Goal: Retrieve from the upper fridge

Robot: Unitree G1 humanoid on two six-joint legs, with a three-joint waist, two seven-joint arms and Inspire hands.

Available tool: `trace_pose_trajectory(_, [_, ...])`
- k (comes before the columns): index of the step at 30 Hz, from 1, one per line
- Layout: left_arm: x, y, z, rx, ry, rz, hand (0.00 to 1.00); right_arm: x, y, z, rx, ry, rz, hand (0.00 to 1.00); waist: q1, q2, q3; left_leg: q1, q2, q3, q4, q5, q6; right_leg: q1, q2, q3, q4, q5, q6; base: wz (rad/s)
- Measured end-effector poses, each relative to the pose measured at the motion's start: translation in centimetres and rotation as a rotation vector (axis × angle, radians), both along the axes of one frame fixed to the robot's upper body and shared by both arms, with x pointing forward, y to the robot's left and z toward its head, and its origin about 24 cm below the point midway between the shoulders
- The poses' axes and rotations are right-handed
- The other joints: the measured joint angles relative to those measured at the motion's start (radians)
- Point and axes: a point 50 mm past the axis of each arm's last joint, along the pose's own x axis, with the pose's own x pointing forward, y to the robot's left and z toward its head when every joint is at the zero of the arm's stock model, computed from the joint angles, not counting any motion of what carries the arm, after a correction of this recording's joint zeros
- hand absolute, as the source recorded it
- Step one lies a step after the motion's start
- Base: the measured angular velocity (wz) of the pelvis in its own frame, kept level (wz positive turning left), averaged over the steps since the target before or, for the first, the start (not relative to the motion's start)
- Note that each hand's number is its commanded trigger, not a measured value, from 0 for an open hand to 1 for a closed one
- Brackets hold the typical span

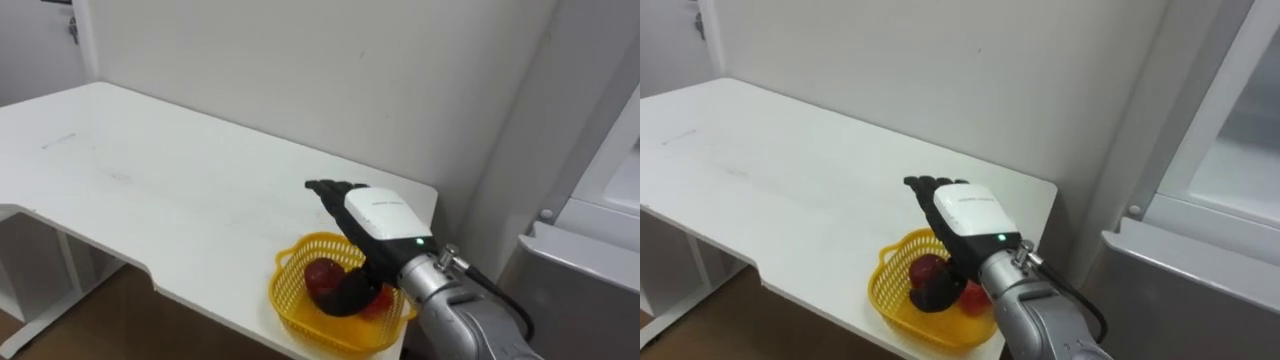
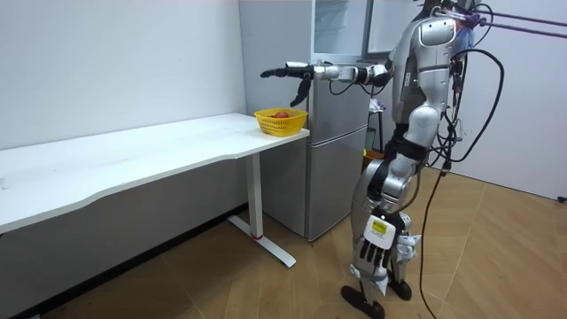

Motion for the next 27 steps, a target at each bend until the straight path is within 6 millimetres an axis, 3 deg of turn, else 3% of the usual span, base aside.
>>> trace_pose_trajectory(3, [0.3, -0.1, 0.0, -0.001, -0.01, -0.005, 0.0, -0.7, 0.5, 1.9, 0.044, -0.079, 0.036, 0.0, -0.013, 0.013, -0.0034, 0.008, 0.002, 0.015, -0.002, 0.0, 0.001, 0.002, 0.001, 0.013, 0.0, 0.0, 0.0, -0.11])
trace_pose_trajectory(5, [0.2, -0.1, 0.0, 0.0, -0.008, -0.011, 0.0, -1.2, 0.8, 3.2, 0.076, -0.148, 0.06, 0.0, -0.026, 0.026, -0.0013, 0.024, 0.004, 0.025, -0.006, 0.0, 0.001, 0.016, 0.001, 0.018, -0.001, 0.0, 0.0, -0.1])
trace_pose_trajectory(15, [0.1, -0.3, 0.0, -0.008, -0.027, -0.024, 0.0, -3.8, 0.6, 8.3, 0.254, -0.398, 0.135, 0.0, -0.101, 0.041, -0.0151, 0.051, 0.016, 0.064, -0.014, -0.001, 0.002, 0.025, 0.006, 0.049, 0.003, 0.002, -0.003, -0.1])
trace_pose_trajectory(20, [-0.6, -0.3, -0.1, -0.008, -0.015, -0.02, 0.0, -5.6, -0.3, 11.1, 0.415, -0.518, 0.193, 0.0, -0.155, 0.052, -0.0128, 0.079, 0.018, 0.078, -0.023, -0.002, 0.002, 0.042, 0.007, 0.067, 0.003, 0.002, -0.003, -0.1])
trace_pose_trajectory(23, [-1.0, -0.7, -0.3, -0.018, -0.009, -0.016, 0.0, -6.9, -0.6, 12.4, 0.482, -0.597, 0.236, 0.0, -0.17, 0.067, -0.0137, 0.093, 0.019, 0.084, -0.027, -0.005, 0.004, 0.05, 0.007, 0.084, 0.002, 0.003, -0.003, -0.14])
trace_pose_trajectory(27, [-1.1, -0.7, -0.3, -0.015, -0.013, -0.009, 0.0, -8.0, -1.1, 12.6, 0.53, -0.659, 0.26, 0.0, -0.189, 0.075, -0.017, 0.114, 0.019, 0.091, -0.039, -0.005, 0.004, 0.065, 0.008, 0.093, -0.003, 0.004, -0.002, -0.07])
